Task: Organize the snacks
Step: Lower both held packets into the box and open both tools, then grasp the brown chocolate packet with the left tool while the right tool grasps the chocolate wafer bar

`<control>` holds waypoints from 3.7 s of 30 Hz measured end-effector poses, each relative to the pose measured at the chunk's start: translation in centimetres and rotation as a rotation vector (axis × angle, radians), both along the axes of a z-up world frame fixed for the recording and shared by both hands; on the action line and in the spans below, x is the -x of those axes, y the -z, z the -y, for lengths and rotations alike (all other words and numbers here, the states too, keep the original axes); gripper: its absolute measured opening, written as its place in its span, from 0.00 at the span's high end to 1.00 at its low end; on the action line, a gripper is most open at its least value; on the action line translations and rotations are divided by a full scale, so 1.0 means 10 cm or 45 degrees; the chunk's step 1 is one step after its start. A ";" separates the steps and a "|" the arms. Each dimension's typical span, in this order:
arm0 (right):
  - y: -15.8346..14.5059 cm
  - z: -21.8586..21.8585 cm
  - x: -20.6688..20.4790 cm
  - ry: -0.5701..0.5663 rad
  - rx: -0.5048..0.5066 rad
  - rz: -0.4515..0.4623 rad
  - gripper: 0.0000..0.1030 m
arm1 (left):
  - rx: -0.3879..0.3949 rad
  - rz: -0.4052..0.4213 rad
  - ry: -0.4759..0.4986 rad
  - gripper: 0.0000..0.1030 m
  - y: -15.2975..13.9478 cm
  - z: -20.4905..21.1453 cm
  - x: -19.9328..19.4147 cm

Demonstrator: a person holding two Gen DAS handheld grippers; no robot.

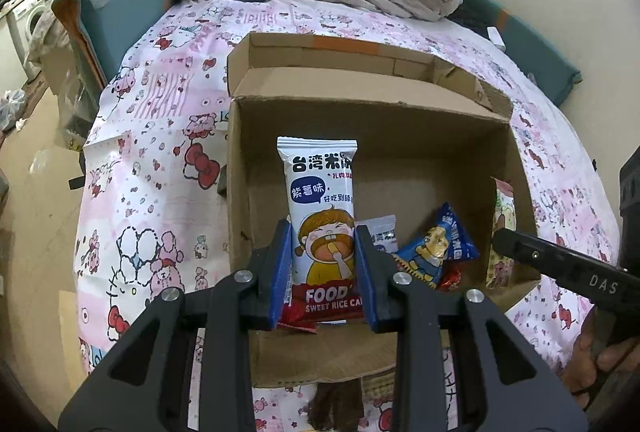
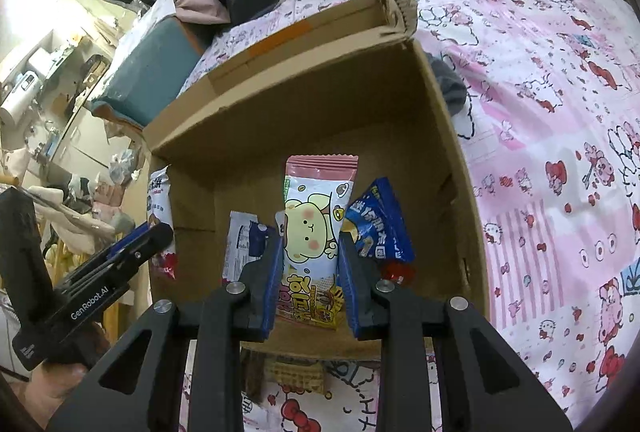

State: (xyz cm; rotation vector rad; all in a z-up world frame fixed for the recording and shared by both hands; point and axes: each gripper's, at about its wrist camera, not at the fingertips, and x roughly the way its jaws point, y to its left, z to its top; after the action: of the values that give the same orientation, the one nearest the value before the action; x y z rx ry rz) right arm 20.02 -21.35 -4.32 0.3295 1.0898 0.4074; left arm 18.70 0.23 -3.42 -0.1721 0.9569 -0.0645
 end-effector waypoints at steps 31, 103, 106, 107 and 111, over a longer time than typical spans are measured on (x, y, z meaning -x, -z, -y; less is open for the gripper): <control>-0.02 0.06 0.01 0.032 -0.066 -0.015 0.29 | -0.026 0.038 0.024 0.20 -0.09 0.16 0.10; 0.45 0.49 0.90 0.307 -0.118 -0.391 0.09 | 0.079 -0.548 -0.069 0.05 1.07 0.02 0.74; 0.45 0.48 0.90 0.303 -0.126 -0.398 0.09 | 0.063 -0.594 0.055 0.05 1.19 0.27 0.76; 0.46 0.48 0.90 0.302 -0.128 -0.399 0.09 | 0.040 -0.614 0.090 0.05 1.24 0.34 0.76; 0.47 0.47 0.89 0.302 -0.134 -0.406 0.09 | -0.126 -0.588 0.131 0.05 1.35 0.51 0.77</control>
State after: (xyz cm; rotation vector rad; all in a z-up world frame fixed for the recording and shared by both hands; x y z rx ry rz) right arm 11.12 -26.10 -8.98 0.6256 1.3244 0.2038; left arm 11.04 -4.87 -16.97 -0.0452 1.4270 -0.0732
